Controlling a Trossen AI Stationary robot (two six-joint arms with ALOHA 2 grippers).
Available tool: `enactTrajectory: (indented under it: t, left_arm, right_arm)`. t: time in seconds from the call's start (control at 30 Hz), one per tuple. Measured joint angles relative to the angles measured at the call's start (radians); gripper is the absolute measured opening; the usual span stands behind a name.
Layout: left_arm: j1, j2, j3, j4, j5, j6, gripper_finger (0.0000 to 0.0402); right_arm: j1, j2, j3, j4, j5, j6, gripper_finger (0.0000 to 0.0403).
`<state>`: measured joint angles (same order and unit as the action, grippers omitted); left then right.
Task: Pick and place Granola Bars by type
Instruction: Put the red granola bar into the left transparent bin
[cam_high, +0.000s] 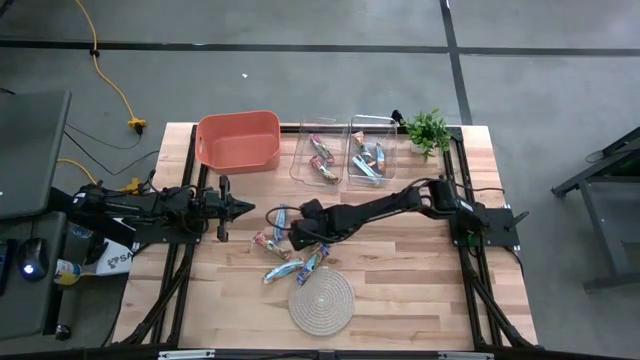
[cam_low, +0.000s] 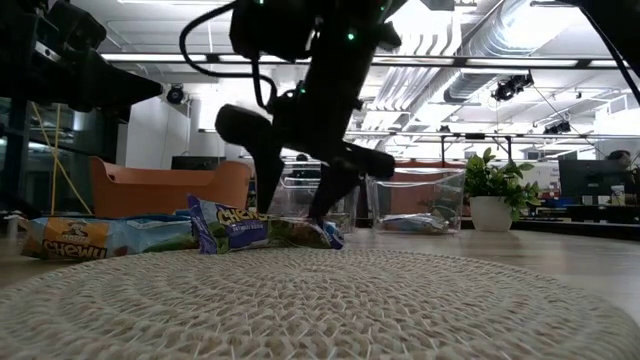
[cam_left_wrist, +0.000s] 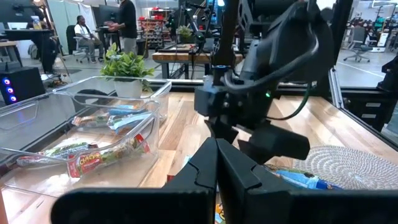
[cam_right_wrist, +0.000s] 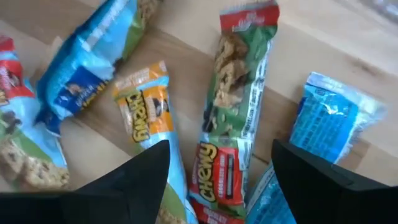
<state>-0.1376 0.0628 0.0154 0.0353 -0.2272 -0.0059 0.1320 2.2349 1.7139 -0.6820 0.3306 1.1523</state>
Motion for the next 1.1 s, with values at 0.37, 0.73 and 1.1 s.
enactTrajectory:
  t: [0.37,0.73,1.1]
  left_arm:
    - [0.0,0.0,0.0,0.0,0.0,0.0,0.0]
    - [0.0,0.0,0.0,0.0,0.0,0.0,0.0]
    - [0.0,0.0,0.0,0.0,0.001,0.0,0.0]
  right_arm:
    - [-0.024,0.0,-0.011,0.026,-0.023,-0.058,0.0266]
    - [-0.061,0.0,-0.011,0.036,-0.047,-0.122,0.0265]
    - [-0.051,0.049,-0.007,0.06,-0.092,-0.126,0.0265]
